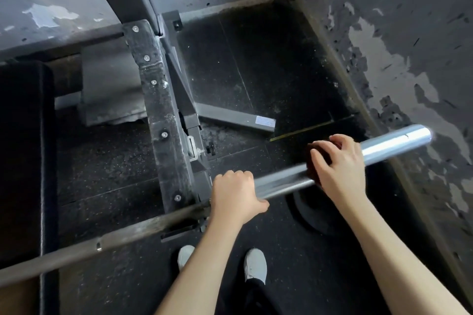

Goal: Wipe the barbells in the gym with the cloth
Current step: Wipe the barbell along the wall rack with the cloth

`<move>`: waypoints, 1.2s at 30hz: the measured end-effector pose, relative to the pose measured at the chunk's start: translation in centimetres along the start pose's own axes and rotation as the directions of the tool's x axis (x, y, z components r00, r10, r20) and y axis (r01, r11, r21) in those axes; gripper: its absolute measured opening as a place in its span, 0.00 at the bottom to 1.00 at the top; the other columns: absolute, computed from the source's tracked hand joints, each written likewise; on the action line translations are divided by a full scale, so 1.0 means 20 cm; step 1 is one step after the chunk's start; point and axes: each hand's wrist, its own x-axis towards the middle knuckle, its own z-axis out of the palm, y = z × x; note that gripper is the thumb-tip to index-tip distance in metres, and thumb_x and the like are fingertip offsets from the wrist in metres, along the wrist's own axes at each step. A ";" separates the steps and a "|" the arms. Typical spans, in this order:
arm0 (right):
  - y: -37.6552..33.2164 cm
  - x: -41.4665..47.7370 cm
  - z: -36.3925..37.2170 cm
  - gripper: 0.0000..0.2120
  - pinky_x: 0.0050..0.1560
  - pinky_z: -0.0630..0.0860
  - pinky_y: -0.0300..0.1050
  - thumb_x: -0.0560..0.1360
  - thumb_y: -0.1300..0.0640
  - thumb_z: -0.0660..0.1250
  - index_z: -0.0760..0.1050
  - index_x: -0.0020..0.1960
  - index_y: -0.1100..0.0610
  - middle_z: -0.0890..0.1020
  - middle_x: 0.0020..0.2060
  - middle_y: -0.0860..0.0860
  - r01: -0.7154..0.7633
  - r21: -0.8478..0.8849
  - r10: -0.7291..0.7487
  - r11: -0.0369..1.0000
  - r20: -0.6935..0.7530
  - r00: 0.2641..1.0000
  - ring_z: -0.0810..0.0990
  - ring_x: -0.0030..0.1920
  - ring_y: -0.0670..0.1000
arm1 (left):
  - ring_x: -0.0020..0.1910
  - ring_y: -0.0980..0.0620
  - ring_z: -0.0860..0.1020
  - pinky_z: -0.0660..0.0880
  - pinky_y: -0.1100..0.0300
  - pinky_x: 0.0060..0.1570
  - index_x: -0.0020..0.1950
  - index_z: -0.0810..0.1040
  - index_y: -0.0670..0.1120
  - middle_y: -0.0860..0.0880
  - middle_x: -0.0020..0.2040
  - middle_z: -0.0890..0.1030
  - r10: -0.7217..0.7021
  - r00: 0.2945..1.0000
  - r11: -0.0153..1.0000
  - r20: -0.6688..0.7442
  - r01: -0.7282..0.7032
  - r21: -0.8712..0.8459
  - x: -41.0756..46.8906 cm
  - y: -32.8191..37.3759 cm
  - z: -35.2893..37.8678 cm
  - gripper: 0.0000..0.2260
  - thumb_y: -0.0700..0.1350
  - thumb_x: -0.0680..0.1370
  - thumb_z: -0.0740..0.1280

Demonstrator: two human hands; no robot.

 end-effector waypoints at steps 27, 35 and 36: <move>0.11 -0.03 -0.04 0.15 0.65 0.69 0.49 0.77 0.52 0.60 0.79 0.59 0.55 0.78 0.59 0.51 0.206 0.063 -0.211 0.976 0.088 0.973 0.74 0.63 0.54 | 0.43 0.50 0.78 0.72 0.59 0.40 0.46 0.73 0.49 0.53 0.42 0.80 0.064 0.909 0.995 0.413 -0.026 -0.096 0.15 0.02 -0.08 0.16 0.60 0.68 0.69; -0.07 -0.21 0.02 0.19 0.66 0.67 0.48 0.76 0.49 0.60 0.76 0.63 0.56 0.77 0.62 0.50 0.340 0.091 -0.352 0.936 0.191 0.916 0.73 0.62 0.52 | 0.47 0.47 0.77 0.64 0.54 0.45 0.46 0.66 0.48 0.50 0.44 0.79 0.019 0.999 1.000 0.026 -0.019 0.016 0.03 0.07 0.02 0.16 0.56 0.71 0.69; -0.02 -0.16 0.00 0.19 0.66 0.67 0.48 0.77 0.48 0.59 0.76 0.63 0.54 0.77 0.61 0.49 0.364 0.076 -0.371 0.928 0.215 0.903 0.74 0.61 0.51 | 0.46 0.47 0.76 0.64 0.54 0.44 0.46 0.66 0.48 0.51 0.43 0.78 0.015 1.000 1.000 -0.002 -0.015 0.005 0.03 0.08 0.02 0.15 0.55 0.72 0.69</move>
